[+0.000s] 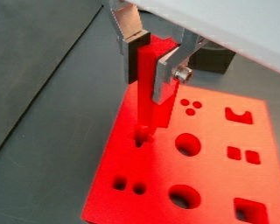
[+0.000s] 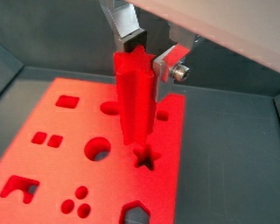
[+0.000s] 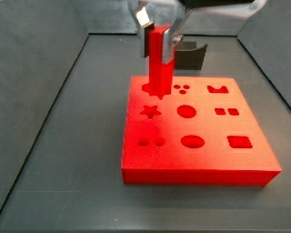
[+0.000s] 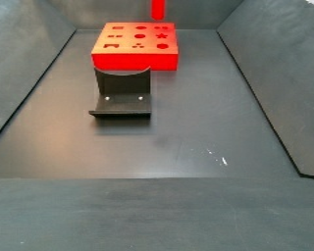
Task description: Insert the star object.
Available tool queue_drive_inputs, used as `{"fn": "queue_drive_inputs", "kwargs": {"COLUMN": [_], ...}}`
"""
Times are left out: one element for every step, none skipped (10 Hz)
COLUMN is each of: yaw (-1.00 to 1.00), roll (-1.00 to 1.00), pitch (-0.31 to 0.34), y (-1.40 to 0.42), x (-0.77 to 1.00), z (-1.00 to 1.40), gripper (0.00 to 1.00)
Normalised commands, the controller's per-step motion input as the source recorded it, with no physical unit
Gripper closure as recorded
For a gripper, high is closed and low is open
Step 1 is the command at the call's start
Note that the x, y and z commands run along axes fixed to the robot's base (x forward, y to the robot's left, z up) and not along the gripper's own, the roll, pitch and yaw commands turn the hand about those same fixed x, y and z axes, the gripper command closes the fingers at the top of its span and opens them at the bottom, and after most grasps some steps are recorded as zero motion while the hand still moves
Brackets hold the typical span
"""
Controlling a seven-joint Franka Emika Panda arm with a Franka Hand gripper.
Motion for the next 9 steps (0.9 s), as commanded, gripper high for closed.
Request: {"fn": "queue_drive_inputs", "kwargs": {"yaw": [-0.13,-0.06,-0.05,-0.09,-0.21,-0.20,-0.25,-0.25,-0.22], "roll": [0.09,0.06,0.06,0.05,0.04,0.02,0.07,0.08,0.09], "pitch": [0.000,0.000,0.000,0.000,-0.013,-0.023,0.000,0.000,0.000], "y": [0.00,0.00,0.00,0.00,0.03,0.03,0.07,0.05,0.04], "x": [0.00,-0.01,-0.02,0.00,0.00,0.00,0.00,0.00,0.00], "z": [-0.41,-0.37,-0.33,-0.27,-0.24,-0.25,-0.20,-0.21,-0.17], "gripper": [1.00,1.00,1.00,1.00,1.00,1.00,1.00,1.00,1.00]}}
